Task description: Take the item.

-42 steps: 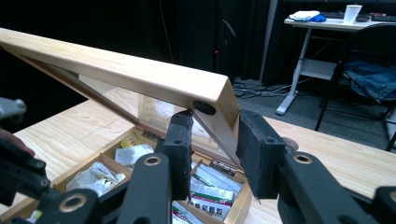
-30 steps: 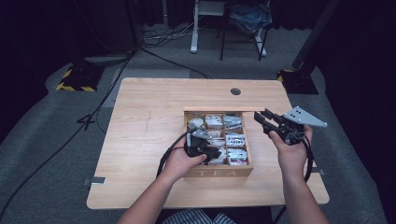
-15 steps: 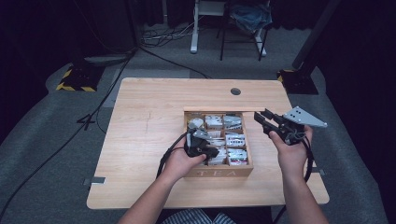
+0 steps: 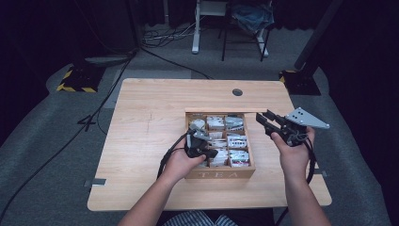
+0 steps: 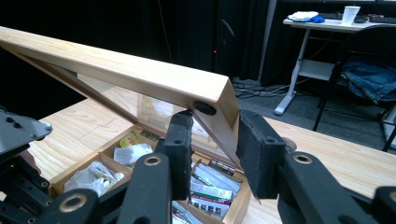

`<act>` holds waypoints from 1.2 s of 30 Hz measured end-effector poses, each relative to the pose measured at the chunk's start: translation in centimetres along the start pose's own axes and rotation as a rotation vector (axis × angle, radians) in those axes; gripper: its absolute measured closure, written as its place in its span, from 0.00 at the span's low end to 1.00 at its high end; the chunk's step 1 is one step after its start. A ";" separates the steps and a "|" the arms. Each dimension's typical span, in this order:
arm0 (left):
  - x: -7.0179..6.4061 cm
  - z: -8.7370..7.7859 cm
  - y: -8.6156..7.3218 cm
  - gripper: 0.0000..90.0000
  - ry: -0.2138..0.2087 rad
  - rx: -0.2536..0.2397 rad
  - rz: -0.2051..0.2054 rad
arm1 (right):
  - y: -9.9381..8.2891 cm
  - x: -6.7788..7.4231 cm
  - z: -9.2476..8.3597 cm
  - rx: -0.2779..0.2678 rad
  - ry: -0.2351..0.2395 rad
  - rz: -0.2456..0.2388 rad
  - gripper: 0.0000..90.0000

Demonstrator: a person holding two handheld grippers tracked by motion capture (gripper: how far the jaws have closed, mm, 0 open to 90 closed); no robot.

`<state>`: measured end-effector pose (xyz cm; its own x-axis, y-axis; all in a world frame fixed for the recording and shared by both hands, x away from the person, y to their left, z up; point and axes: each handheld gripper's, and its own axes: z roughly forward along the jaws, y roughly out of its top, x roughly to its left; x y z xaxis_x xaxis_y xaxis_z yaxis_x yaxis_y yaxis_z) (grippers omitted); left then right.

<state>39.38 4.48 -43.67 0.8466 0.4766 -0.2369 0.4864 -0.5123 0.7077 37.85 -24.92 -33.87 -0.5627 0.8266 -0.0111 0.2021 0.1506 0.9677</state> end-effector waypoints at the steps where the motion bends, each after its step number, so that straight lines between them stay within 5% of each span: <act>1: 0.0 0.0 0.0 1.00 0.000 0.001 -0.001 | 0.0 0.0 0.0 0.000 0.000 -0.001 0.73; 15: -0.2 0.4 -0.1 0.97 -0.027 0.024 0.026 | 0.0 0.0 0.0 0.000 -0.001 -0.001 0.73; 22: -0.5 0.2 0.1 1.00 -0.005 0.040 0.062 | 0.0 0.0 0.0 -0.001 0.001 -0.001 0.73; 36: -1.1 -2.2 0.9 1.00 0.007 -0.092 0.102 | 0.0 0.0 0.0 -0.002 0.001 -0.002 0.73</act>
<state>38.40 5.06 -41.31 0.8891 0.4302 -0.1560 0.3755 -0.4908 0.7862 37.86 -24.93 -33.89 -0.5636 0.8259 -0.0132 0.1992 0.1514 0.9682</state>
